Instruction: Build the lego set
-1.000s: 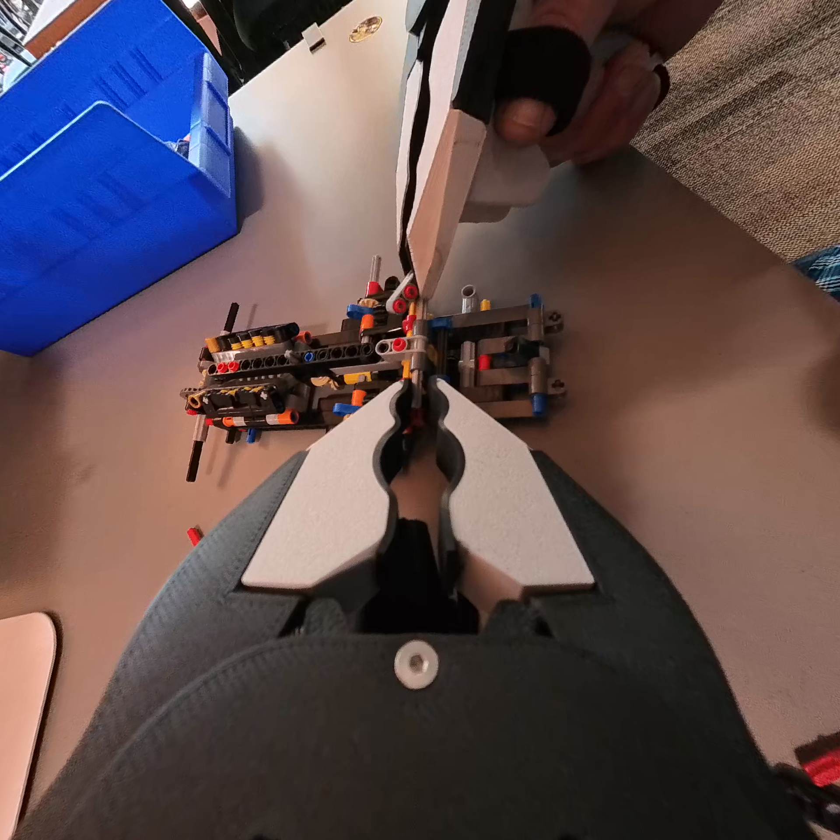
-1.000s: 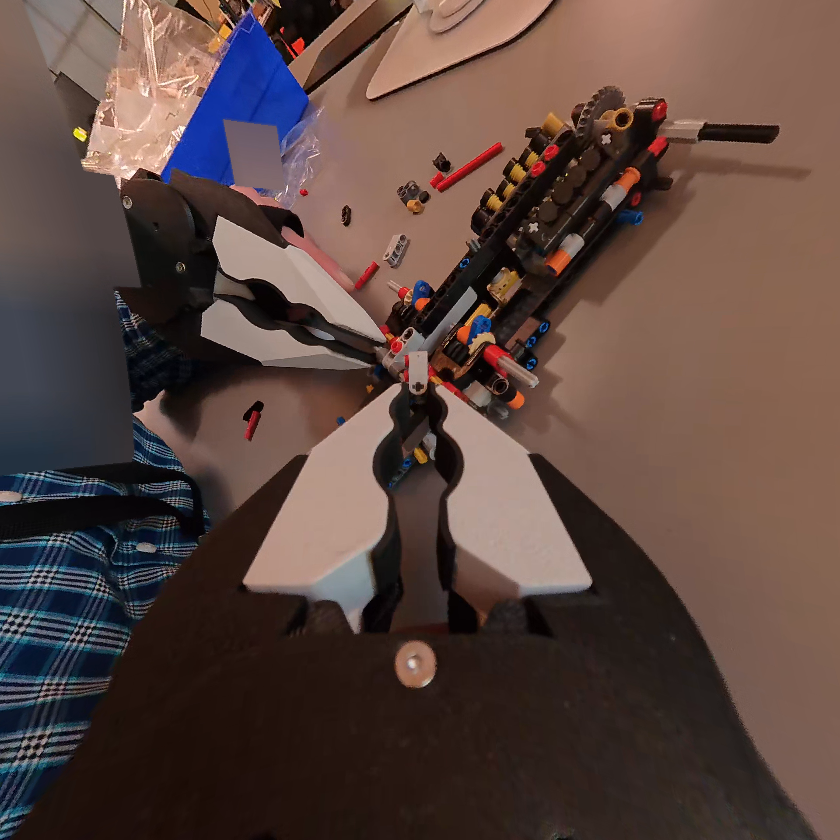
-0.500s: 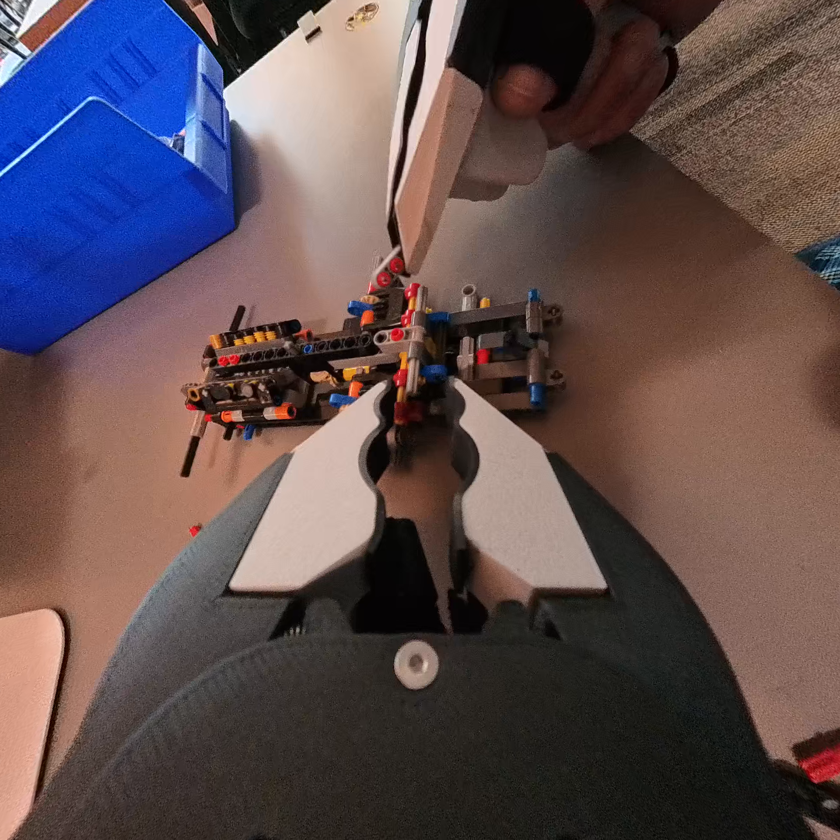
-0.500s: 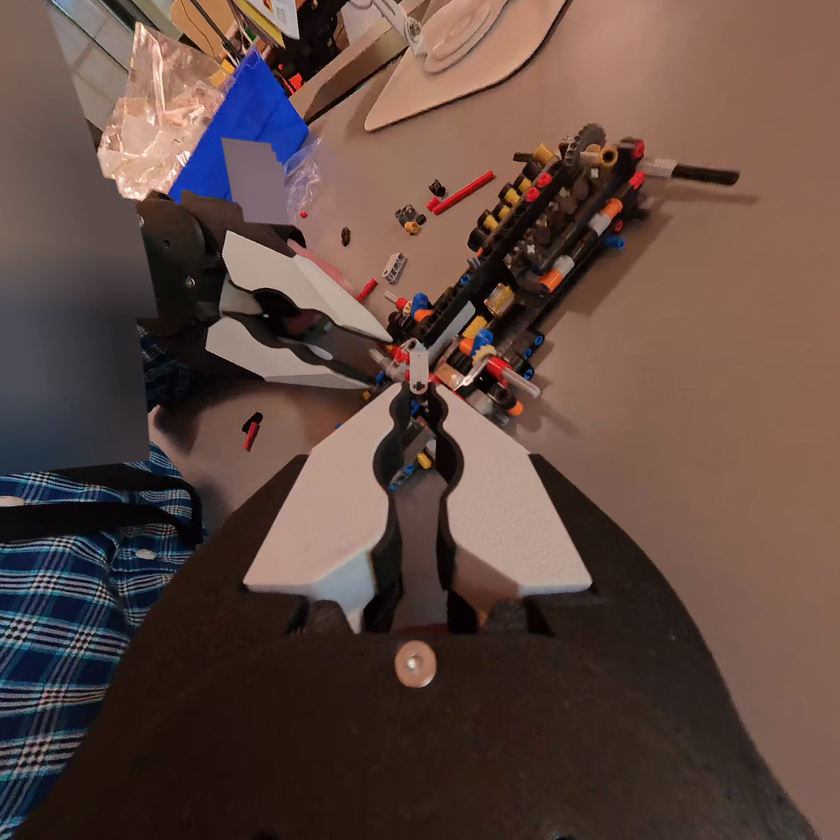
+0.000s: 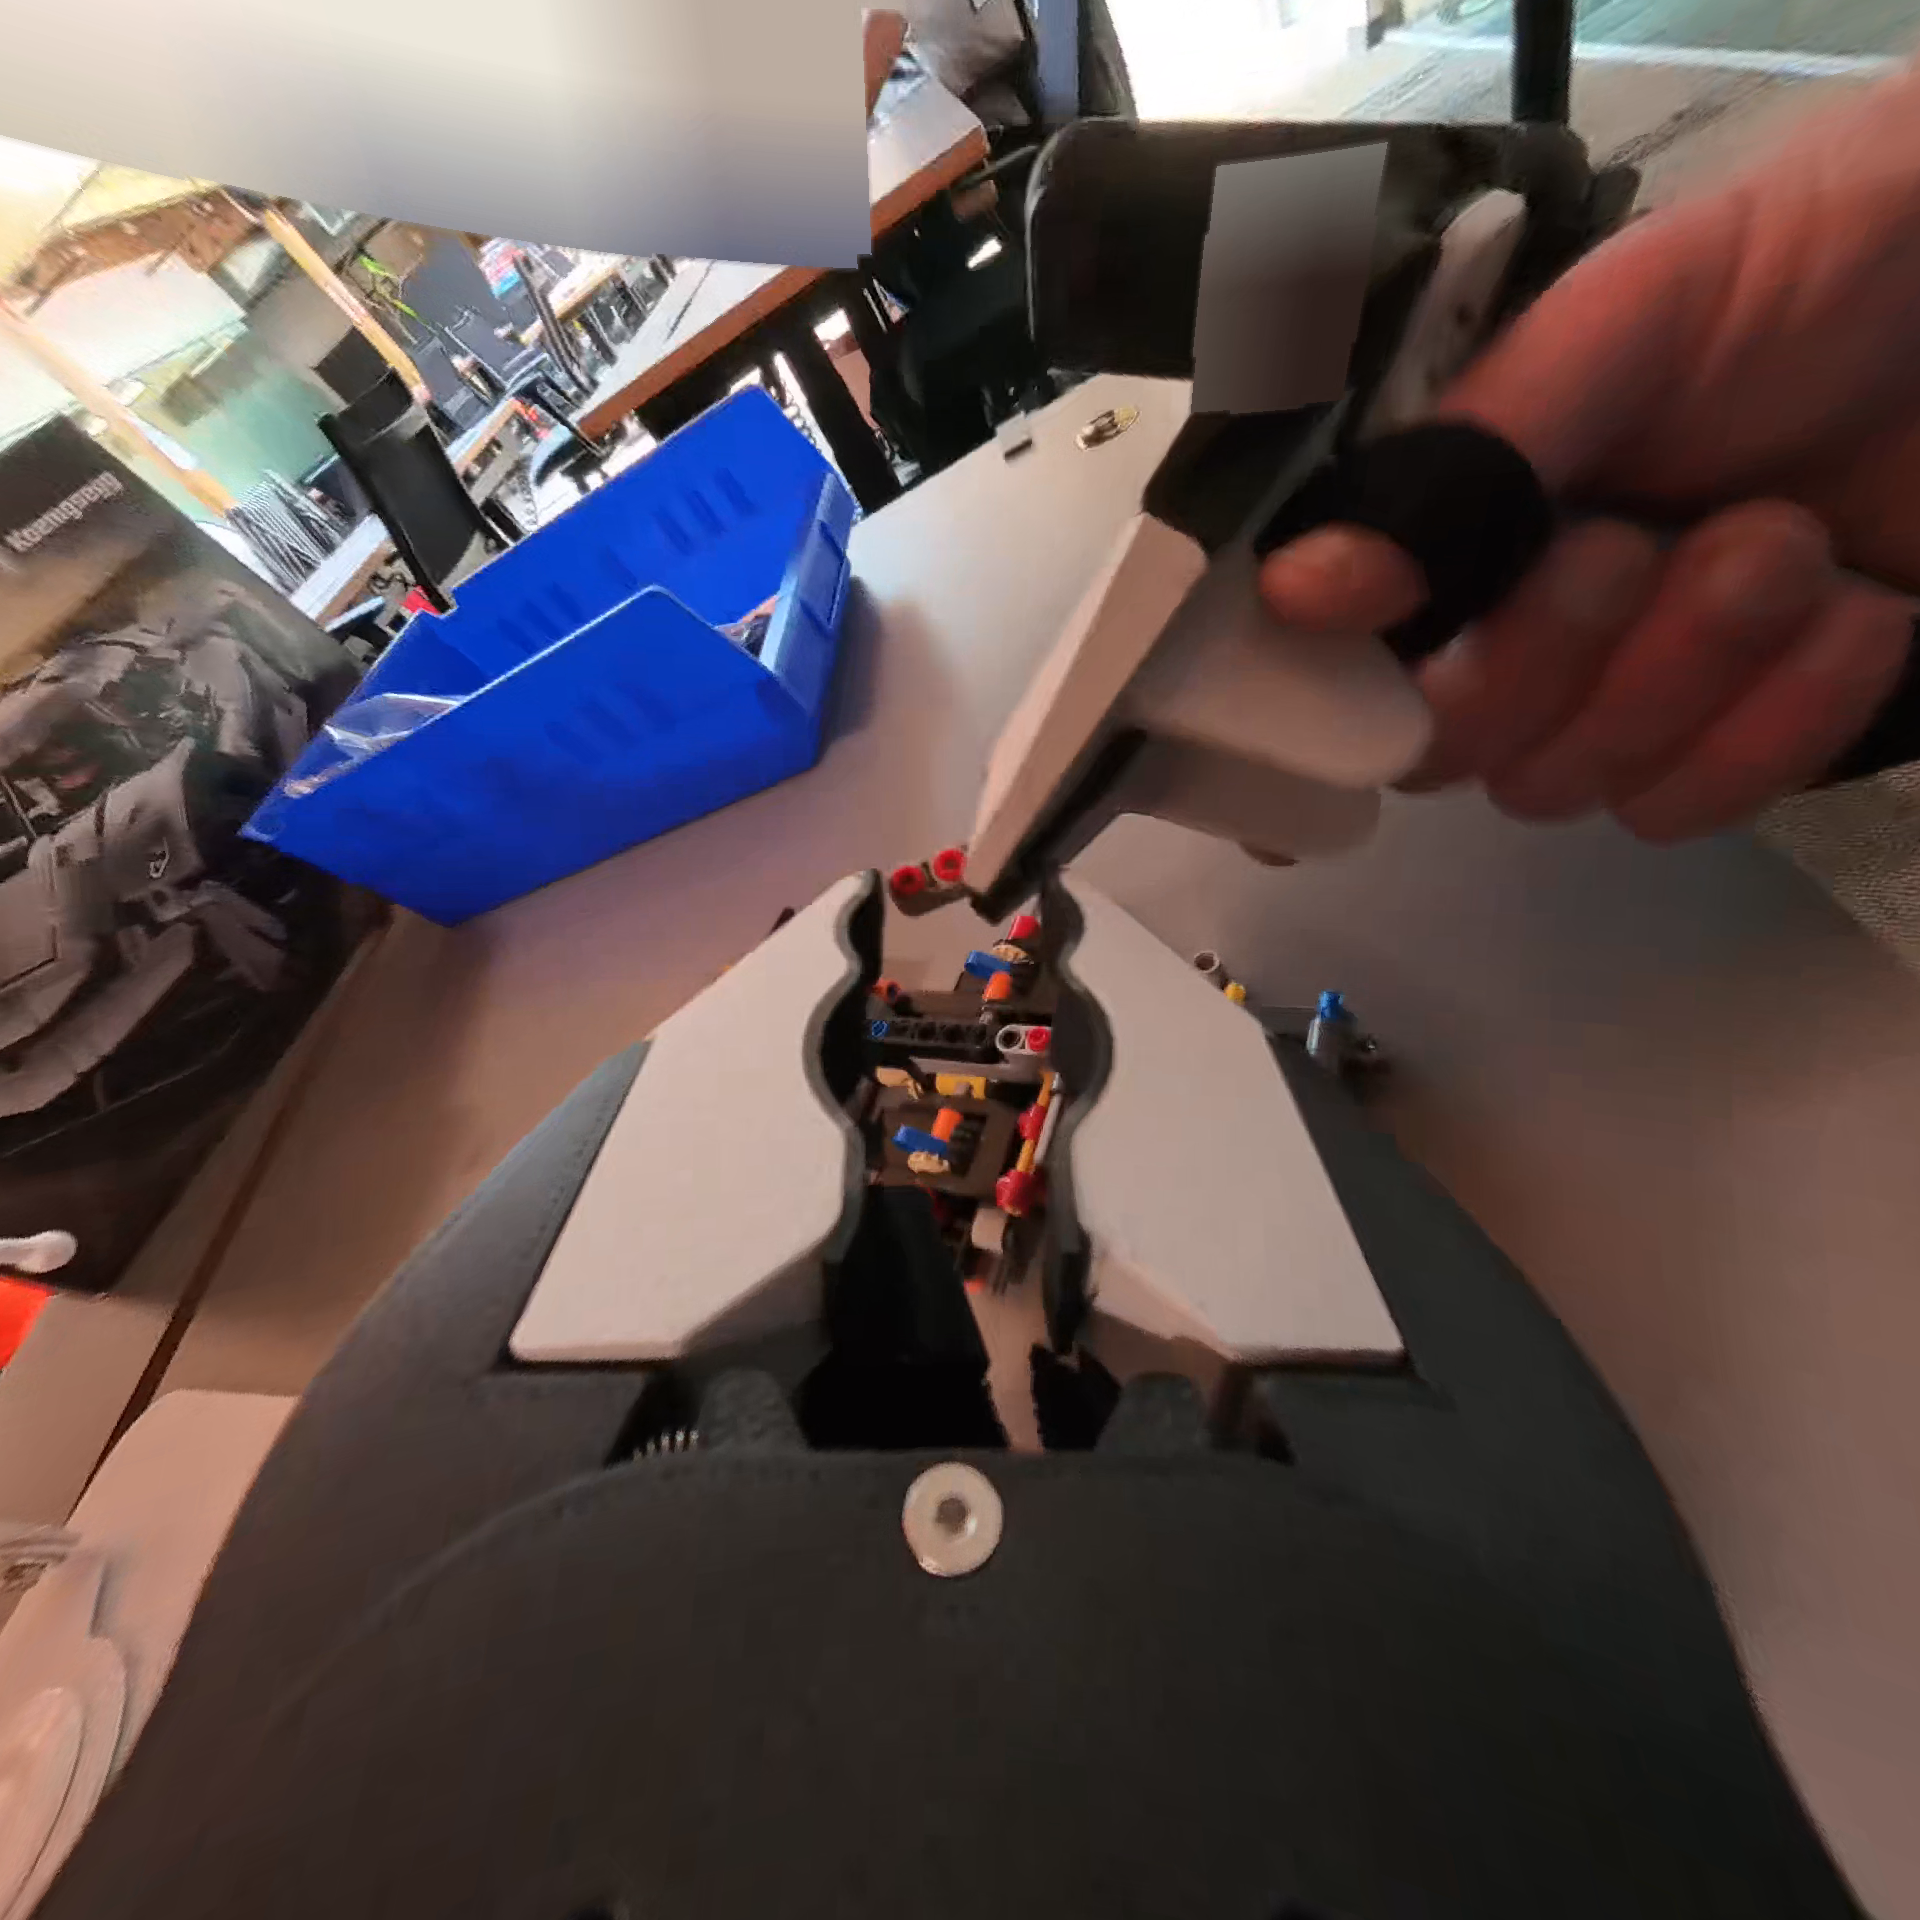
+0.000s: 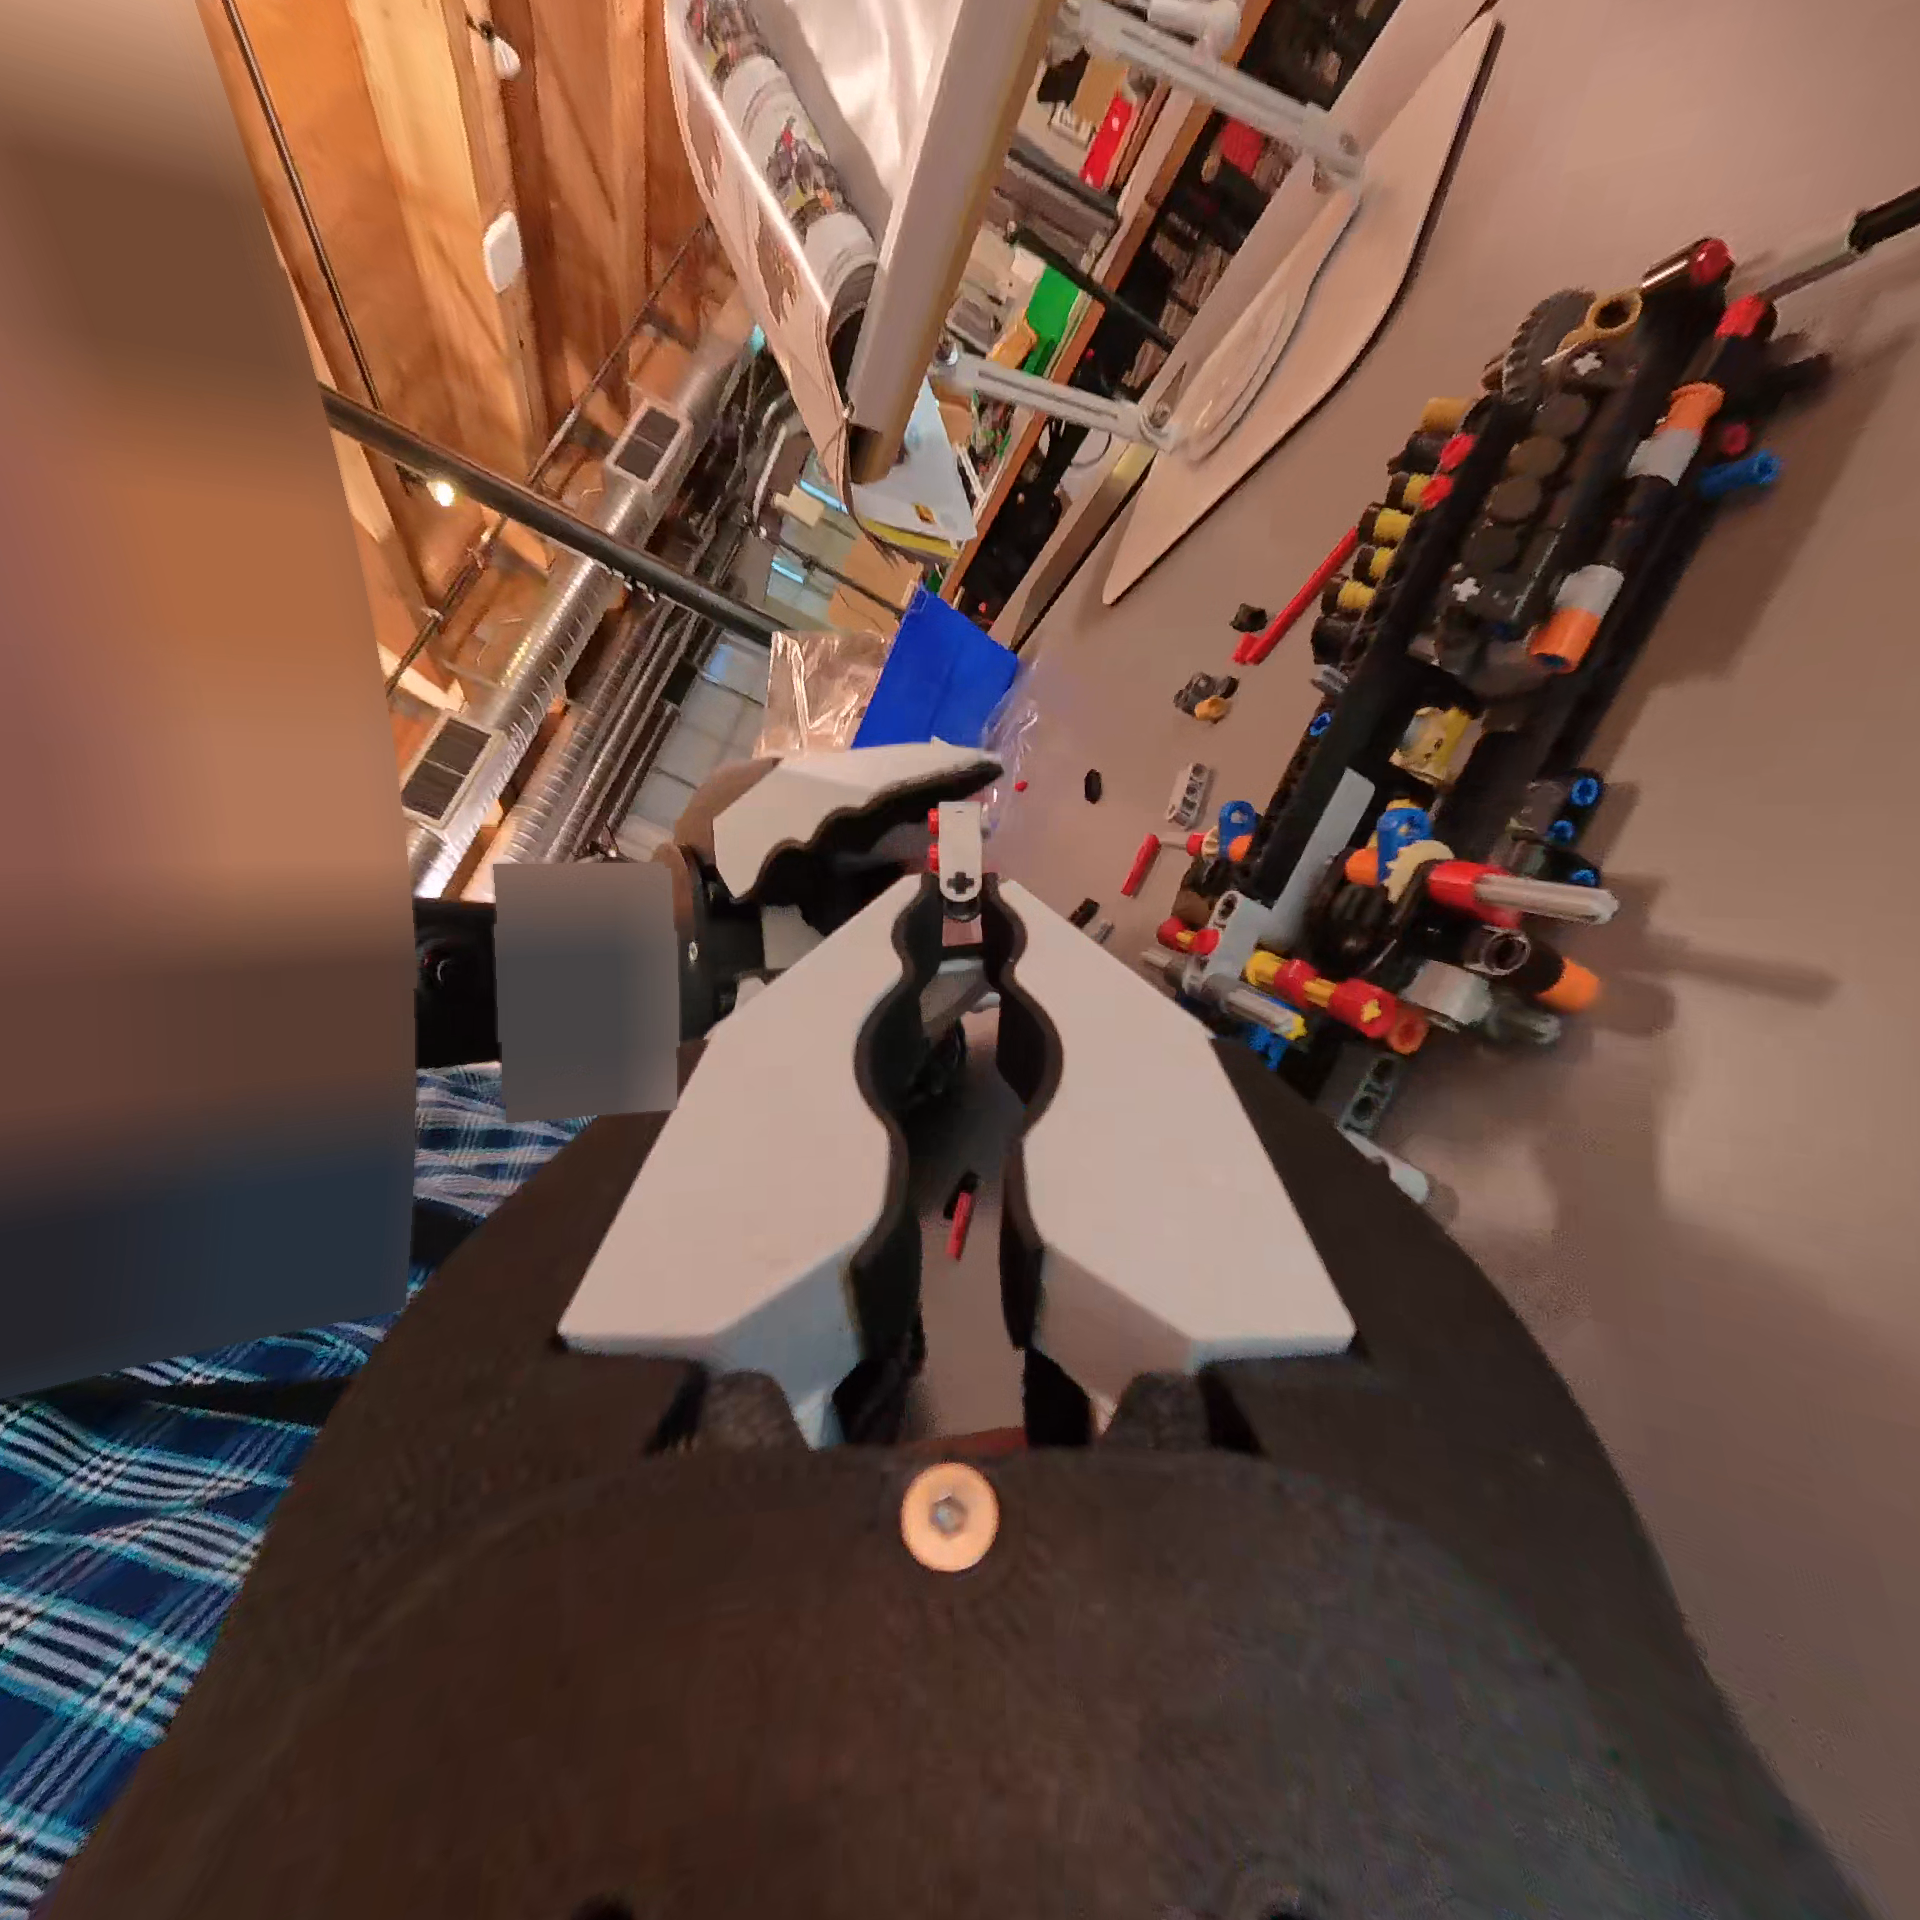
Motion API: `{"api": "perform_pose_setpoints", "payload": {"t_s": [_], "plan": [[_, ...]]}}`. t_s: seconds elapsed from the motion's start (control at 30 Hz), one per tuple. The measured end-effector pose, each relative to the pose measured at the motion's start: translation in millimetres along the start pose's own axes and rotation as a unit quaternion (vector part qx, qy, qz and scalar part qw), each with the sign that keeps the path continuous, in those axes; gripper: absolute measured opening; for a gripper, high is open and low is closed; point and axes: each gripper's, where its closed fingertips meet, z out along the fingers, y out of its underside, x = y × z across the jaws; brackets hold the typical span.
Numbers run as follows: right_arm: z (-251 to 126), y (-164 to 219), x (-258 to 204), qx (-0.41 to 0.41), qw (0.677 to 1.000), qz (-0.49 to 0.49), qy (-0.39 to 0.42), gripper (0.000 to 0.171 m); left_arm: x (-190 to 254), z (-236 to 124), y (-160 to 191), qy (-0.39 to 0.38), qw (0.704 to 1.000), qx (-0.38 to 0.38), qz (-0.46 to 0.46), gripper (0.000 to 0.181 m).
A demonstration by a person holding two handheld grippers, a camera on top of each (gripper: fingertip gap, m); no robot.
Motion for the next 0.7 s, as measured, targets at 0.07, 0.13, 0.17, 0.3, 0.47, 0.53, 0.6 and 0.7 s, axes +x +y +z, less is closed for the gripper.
{"api": "perform_pose_setpoints", "payload": {"t_s": [0.07,0.13,0.17,0.3,0.47,0.53,0.6,0.7], "plan": [[0.3,-1.3,-2.1,0.008,1.0,0.01,-0.006,0.005,-0.4,-0.6,-1.6,-0.004,1.0,0.006,-0.003,0.027],[0.0,-0.8,-1.4,0.006,1.0,0.011,-0.004,0.004,0.3,-0.4,-0.9,-0.003,1.0,0.006,0.0,0.027],[0.1,-0.3,-1.2,0.005,1.0,0.011,-0.003,0.004,0.6,-0.6,-1.3,-0.001,1.0,0.008,0.0,0.026],[-0.4,0.4,-1.7,-0.002,1.0,-0.005,0.001,0.005,2.3,-0.6,-1.5,0.009,1.0,0.013,0.002,0.023],[-0.8,0.3,-1.6,-0.02,0.999,-0.045,0.017,0.006,2.1,-0.7,-1.3,0.02,1.0,0.017,0.004,0.021],[-1.5,0.4,-1.1,-0.028,0.997,-0.065,0.027,0.006,2.1,-0.9,-0.4,0.024,1.0,0.016,0.011,0.018],[-1.6,-0.1,-3.5,-0.033,0.997,-0.07,0.025,0.01,6.5,-1.4,-1.3,0.039,0.999,0.019,0.013,0.008],[-2.9,1.4,-1.8,-0.05,0.995,-0.08,0.031,0.007,8.7,-1.1,-0.6,0.035,0.998,0.017,0.04,0.007]]}}
